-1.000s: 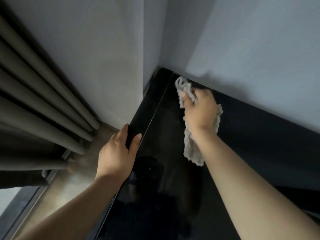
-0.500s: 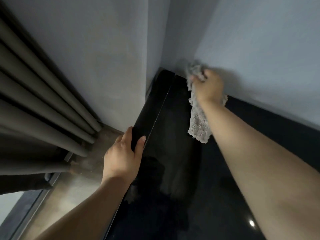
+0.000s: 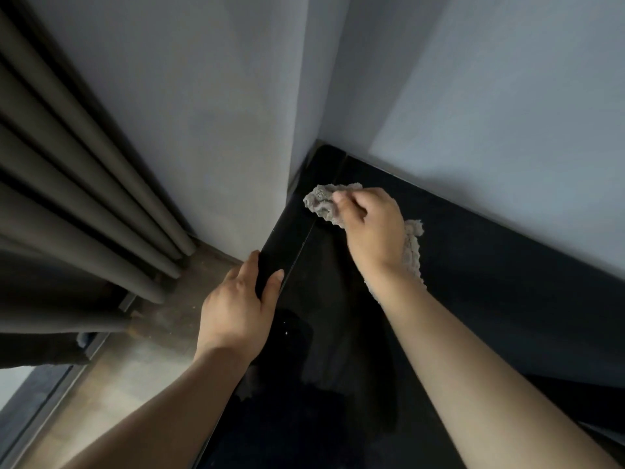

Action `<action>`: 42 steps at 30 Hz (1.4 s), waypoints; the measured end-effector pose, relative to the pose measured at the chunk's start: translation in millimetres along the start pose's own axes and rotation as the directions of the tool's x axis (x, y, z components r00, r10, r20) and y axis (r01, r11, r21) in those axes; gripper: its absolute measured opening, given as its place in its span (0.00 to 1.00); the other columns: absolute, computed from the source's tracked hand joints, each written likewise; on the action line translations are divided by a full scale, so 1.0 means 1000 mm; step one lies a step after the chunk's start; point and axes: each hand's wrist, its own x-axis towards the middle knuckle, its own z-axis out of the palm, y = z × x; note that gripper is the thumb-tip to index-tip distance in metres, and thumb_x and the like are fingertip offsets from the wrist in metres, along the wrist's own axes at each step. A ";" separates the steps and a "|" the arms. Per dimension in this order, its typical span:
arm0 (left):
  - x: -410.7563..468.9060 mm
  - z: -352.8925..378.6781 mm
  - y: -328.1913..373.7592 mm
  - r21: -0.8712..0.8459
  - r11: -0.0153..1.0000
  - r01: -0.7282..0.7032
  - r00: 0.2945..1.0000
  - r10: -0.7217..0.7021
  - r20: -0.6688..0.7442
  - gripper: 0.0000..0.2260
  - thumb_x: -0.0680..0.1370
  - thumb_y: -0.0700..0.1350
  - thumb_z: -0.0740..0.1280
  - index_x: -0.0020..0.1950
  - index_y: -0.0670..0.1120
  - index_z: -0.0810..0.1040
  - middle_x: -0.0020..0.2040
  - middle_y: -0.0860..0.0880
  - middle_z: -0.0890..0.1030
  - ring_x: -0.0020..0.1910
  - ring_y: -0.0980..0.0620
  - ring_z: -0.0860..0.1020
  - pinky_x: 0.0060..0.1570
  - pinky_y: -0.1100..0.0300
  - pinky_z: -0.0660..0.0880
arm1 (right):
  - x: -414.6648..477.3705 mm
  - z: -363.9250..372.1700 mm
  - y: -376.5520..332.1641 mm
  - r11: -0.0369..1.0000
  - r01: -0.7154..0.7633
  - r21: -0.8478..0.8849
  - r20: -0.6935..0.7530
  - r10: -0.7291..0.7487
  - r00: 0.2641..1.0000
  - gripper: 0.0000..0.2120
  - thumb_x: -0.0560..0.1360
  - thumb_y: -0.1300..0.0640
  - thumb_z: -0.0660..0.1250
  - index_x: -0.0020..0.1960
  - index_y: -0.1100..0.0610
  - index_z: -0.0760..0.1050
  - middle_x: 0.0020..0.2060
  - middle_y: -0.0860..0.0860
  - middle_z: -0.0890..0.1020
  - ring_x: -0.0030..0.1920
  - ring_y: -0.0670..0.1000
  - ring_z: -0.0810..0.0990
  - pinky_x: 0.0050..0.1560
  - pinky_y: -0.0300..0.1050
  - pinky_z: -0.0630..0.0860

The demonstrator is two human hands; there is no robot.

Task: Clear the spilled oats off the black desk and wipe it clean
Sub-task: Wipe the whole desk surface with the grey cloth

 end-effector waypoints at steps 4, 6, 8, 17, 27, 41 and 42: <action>0.000 0.000 0.000 0.001 1.000 -0.020 1.000 0.020 -0.005 0.25 0.79 0.60 0.53 0.73 0.50 0.65 0.61 0.48 0.78 0.57 0.45 0.76 0.51 0.55 0.71 | 0.002 0.011 0.003 0.993 0.026 -0.118 -0.023 -0.029 0.999 0.13 0.72 0.50 0.72 0.56 0.51 0.82 0.51 0.48 0.81 0.51 0.49 0.77 0.47 0.42 0.74; 0.003 0.002 -0.002 0.007 1.000 -0.010 1.000 0.010 -0.008 0.26 0.79 0.61 0.53 0.73 0.50 0.65 0.62 0.48 0.77 0.58 0.46 0.76 0.51 0.55 0.71 | -0.008 0.003 0.003 0.981 0.148 -0.123 0.058 -0.142 0.988 0.12 0.72 0.51 0.73 0.54 0.53 0.82 0.49 0.49 0.82 0.48 0.49 0.79 0.46 0.42 0.76; 0.004 0.004 -0.002 0.014 1.000 -0.007 1.000 0.007 -0.005 0.27 0.79 0.61 0.52 0.74 0.50 0.65 0.63 0.48 0.77 0.58 0.46 0.76 0.52 0.55 0.72 | -0.025 -0.007 0.006 0.973 0.215 -0.080 0.185 -0.198 0.963 0.11 0.71 0.53 0.74 0.52 0.55 0.83 0.46 0.48 0.82 0.45 0.45 0.80 0.46 0.38 0.76; 0.001 -0.002 -0.007 0.012 1.000 -0.028 0.999 0.028 -0.027 0.26 0.79 0.61 0.52 0.74 0.50 0.64 0.62 0.49 0.78 0.56 0.47 0.77 0.49 0.56 0.72 | 0.067 -0.018 -0.002 0.994 -0.082 0.066 -0.114 0.089 0.989 0.08 0.76 0.54 0.68 0.49 0.59 0.82 0.43 0.49 0.84 0.44 0.45 0.81 0.48 0.43 0.78; 0.007 0.005 -0.005 0.019 1.000 -0.003 1.000 0.003 -0.008 0.26 0.80 0.60 0.52 0.74 0.50 0.64 0.64 0.47 0.76 0.58 0.45 0.77 0.51 0.54 0.72 | -0.021 0.003 -0.004 0.980 0.195 -0.034 0.219 -0.183 0.959 0.10 0.74 0.53 0.71 0.53 0.57 0.83 0.44 0.48 0.80 0.42 0.44 0.78 0.41 0.34 0.73; 0.025 0.010 0.007 -0.028 0.996 -0.079 0.996 0.078 -0.037 0.19 0.81 0.57 0.53 0.66 0.47 0.69 0.52 0.46 0.79 0.49 0.44 0.77 0.41 0.57 0.66 | -0.039 0.006 -0.001 0.981 0.033 -0.193 -0.144 -0.061 0.988 0.07 0.74 0.54 0.70 0.48 0.56 0.83 0.41 0.51 0.80 0.37 0.47 0.76 0.37 0.38 0.68; 0.026 0.011 0.005 -0.062 0.995 -0.073 0.997 0.072 -0.013 0.20 0.82 0.57 0.54 0.68 0.47 0.69 0.55 0.46 0.79 0.52 0.43 0.77 0.43 0.57 0.67 | -0.056 0.004 -0.003 0.983 0.061 -0.172 -0.099 -0.079 0.992 0.07 0.74 0.54 0.70 0.48 0.56 0.83 0.41 0.50 0.80 0.38 0.46 0.76 0.38 0.35 0.68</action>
